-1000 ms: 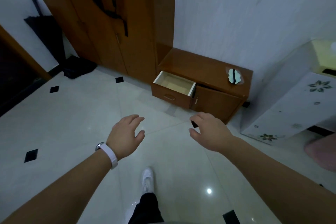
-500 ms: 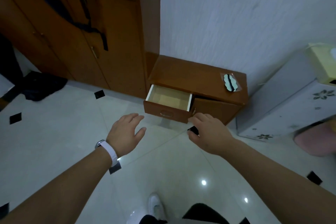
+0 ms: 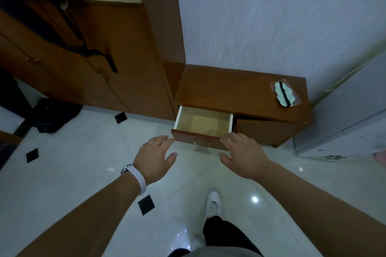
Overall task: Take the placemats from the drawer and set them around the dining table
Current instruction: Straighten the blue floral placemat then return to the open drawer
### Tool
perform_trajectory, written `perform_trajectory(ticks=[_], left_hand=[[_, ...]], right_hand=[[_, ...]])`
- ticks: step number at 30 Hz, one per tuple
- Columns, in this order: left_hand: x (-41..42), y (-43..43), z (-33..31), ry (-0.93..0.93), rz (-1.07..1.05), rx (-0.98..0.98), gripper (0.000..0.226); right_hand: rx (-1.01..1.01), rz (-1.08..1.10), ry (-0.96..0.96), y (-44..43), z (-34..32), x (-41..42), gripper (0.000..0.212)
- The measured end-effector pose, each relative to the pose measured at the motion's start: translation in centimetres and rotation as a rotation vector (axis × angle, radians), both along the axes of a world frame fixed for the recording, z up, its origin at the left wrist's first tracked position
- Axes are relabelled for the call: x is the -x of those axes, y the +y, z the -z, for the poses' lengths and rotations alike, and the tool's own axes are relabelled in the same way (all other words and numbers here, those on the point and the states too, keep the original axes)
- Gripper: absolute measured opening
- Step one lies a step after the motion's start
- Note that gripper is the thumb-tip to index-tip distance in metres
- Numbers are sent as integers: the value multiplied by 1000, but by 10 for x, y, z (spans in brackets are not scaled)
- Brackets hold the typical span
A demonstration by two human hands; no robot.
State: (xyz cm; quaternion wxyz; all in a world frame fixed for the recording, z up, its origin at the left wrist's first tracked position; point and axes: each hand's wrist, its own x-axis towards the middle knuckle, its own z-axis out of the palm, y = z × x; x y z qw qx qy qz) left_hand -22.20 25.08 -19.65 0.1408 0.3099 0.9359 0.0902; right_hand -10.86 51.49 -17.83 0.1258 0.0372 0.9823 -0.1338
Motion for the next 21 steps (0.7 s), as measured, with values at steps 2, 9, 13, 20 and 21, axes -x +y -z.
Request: perform_trajectory(ticks=[2, 9, 13, 20, 21], left_hand=[[23, 10, 6, -1, -8, 24, 67], [76, 46, 48, -19, 25, 31, 67], [105, 59, 86, -20, 106, 71, 58], [144, 74, 223, 61, 155, 81, 58], [148, 75, 247, 74, 150, 73, 59]], right_hand=[[-1, -5, -2, 11, 9, 20, 47], [-14, 31, -70, 45, 54, 69, 42], [-34, 51, -96, 51, 92, 88, 42], [5, 166, -86, 57, 222, 121, 47], [2, 168, -83, 58, 245, 124, 48]])
